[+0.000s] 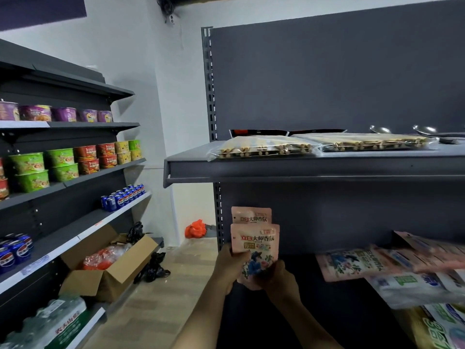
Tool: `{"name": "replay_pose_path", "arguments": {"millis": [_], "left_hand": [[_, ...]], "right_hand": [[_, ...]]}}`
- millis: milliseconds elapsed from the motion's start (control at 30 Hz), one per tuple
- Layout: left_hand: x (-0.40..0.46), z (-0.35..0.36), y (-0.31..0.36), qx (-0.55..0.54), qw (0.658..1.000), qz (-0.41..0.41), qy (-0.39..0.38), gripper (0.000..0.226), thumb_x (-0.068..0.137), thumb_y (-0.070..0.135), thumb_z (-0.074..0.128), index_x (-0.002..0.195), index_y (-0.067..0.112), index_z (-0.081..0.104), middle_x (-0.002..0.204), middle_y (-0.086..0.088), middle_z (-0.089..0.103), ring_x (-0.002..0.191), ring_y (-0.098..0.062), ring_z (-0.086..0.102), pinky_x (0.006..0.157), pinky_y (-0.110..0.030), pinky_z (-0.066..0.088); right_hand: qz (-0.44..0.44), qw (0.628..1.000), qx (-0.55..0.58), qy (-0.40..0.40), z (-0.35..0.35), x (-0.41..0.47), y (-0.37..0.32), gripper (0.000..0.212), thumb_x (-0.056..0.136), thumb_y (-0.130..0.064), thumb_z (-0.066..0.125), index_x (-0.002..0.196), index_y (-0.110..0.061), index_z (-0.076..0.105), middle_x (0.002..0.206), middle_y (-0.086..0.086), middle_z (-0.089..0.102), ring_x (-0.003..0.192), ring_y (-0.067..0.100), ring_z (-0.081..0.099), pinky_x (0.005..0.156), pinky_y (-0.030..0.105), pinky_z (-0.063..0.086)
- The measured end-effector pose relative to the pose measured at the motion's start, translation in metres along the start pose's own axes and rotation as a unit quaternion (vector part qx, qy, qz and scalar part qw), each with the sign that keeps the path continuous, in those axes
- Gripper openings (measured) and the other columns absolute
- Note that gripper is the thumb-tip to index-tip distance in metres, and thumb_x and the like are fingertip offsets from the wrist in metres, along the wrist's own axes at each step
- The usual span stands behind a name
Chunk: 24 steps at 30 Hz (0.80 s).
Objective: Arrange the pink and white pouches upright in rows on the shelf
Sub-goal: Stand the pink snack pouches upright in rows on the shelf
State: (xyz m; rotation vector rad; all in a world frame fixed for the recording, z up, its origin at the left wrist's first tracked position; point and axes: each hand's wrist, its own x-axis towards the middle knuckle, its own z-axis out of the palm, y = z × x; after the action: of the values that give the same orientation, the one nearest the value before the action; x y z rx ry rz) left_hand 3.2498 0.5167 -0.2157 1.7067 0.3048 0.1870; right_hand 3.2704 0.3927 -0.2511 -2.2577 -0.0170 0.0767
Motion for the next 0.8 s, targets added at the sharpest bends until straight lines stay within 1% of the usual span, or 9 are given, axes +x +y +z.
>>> {"name": "replay_pose_path", "arguments": {"millis": [133, 233, 300, 367, 400, 533, 633, 733, 800], "left_hand": [[0.017, 0.001, -0.029, 0.072, 0.997, -0.021, 0.037, 0.054, 0.061, 0.036, 0.070, 0.112, 0.023, 0.062, 0.106, 0.000, 0.071, 0.094, -0.017, 0.067, 0.081, -0.035, 0.057], [0.003, 0.005, -0.031, 0.130, 0.991, -0.016, 0.017, 0.038, 0.069, 0.036, 0.069, 0.105, 0.023, 0.067, 0.098, -0.001, 0.073, 0.086, -0.017, 0.068, 0.066, -0.021, 0.053], [0.002, 0.006, -0.036, 0.137, 0.990, -0.003, 0.019, 0.031, 0.076, 0.034, 0.065, 0.105, 0.021, 0.066, 0.098, -0.002, 0.072, 0.082, -0.014, 0.067, 0.055, -0.011, 0.045], [0.004, 0.007, -0.038, 0.132, 0.991, 0.005, 0.025, 0.031, 0.079, 0.033, 0.064, 0.107, 0.021, 0.065, 0.099, -0.001, 0.072, 0.079, -0.012, 0.066, 0.046, -0.004, 0.039], [0.004, 0.008, -0.036, 0.129, 0.991, 0.006, 0.022, 0.030, 0.080, 0.032, 0.064, 0.108, 0.021, 0.064, 0.099, -0.001, 0.071, 0.079, -0.012, 0.066, 0.044, -0.004, 0.039], [0.005, 0.007, -0.033, 0.140, 0.990, 0.022, 0.009, 0.032, 0.082, 0.036, 0.060, 0.112, 0.023, 0.062, 0.105, 0.001, 0.070, 0.080, -0.009, 0.062, 0.051, -0.006, 0.038], [0.008, 0.005, -0.035, 0.161, 0.987, 0.030, 0.008, 0.037, 0.082, 0.041, 0.059, 0.115, 0.025, 0.061, 0.110, 0.001, 0.069, 0.092, -0.015, 0.063, 0.064, -0.016, 0.042], [0.009, 0.005, -0.033, 0.166, 0.986, 0.033, -0.008, 0.032, 0.085, 0.036, 0.058, 0.116, 0.027, 0.061, 0.109, 0.001, 0.068, 0.092, -0.015, 0.060, 0.068, -0.018, 0.041], [0.011, 0.005, -0.033, 0.172, 0.984, 0.035, -0.022, 0.033, 0.084, 0.030, 0.058, 0.116, 0.026, 0.061, 0.110, 0.000, 0.068, 0.098, -0.018, 0.062, 0.074, -0.022, 0.043]], "right_hand": [[-0.003, 0.997, -0.069, 0.045, 0.010, 0.005, 0.002, 0.061, 0.076, -0.054, 0.062, 0.119, -0.014, 0.044, 0.127, 0.005, 0.052, 0.118, 0.025, 0.046, 0.097, 0.033, 0.039], [0.009, 0.999, -0.034, 0.033, 0.012, 0.006, -0.001, 0.065, 0.076, -0.048, 0.067, 0.122, -0.009, 0.043, 0.127, 0.008, 0.044, 0.110, 0.025, 0.052, 0.084, 0.031, 0.045], [0.011, 1.000, -0.001, 0.027, 0.013, 0.007, -0.002, 0.064, 0.076, -0.042, 0.071, 0.121, -0.006, 0.042, 0.126, 0.010, 0.043, 0.106, 0.025, 0.054, 0.076, 0.029, 0.044], [0.006, 0.999, 0.040, 0.037, 0.014, 0.008, -0.003, 0.060, 0.077, -0.034, 0.072, 0.119, -0.004, 0.042, 0.125, 0.012, 0.042, 0.101, 0.025, 0.054, 0.074, 0.027, 0.041], [0.004, 0.997, 0.063, 0.043, 0.014, 0.008, -0.003, 0.058, 0.077, -0.031, 0.072, 0.119, -0.004, 0.041, 0.125, 0.012, 0.042, 0.096, 0.023, 0.053, 0.073, 0.026, 0.040], [0.000, 0.993, 0.098, 0.067, 0.018, 0.009, -0.002, 0.055, 0.079, -0.024, 0.071, 0.120, -0.003, 0.040, 0.123, 0.012, 0.040, 0.085, 0.015, 0.041, 0.073, 0.026, 0.038], [-0.007, 0.993, 0.092, 0.074, 0.021, 0.014, -0.003, 0.053, 0.081, -0.026, 0.069, 0.121, -0.004, 0.042, 0.124, 0.013, 0.043, 0.082, 0.011, 0.034, 0.073, 0.026, 0.037], [0.000, 0.993, 0.095, 0.069, 0.022, 0.017, -0.005, 0.053, 0.081, -0.026, 0.068, 0.122, -0.004, 0.042, 0.125, 0.014, 0.044, 0.082, 0.011, 0.033, 0.073, 0.026, 0.037], [0.005, 0.993, 0.097, 0.066, 0.022, 0.019, -0.005, 0.053, 0.082, -0.025, 0.068, 0.122, -0.003, 0.042, 0.126, 0.016, 0.044, 0.084, 0.013, 0.034, 0.074, 0.026, 0.036]]}}
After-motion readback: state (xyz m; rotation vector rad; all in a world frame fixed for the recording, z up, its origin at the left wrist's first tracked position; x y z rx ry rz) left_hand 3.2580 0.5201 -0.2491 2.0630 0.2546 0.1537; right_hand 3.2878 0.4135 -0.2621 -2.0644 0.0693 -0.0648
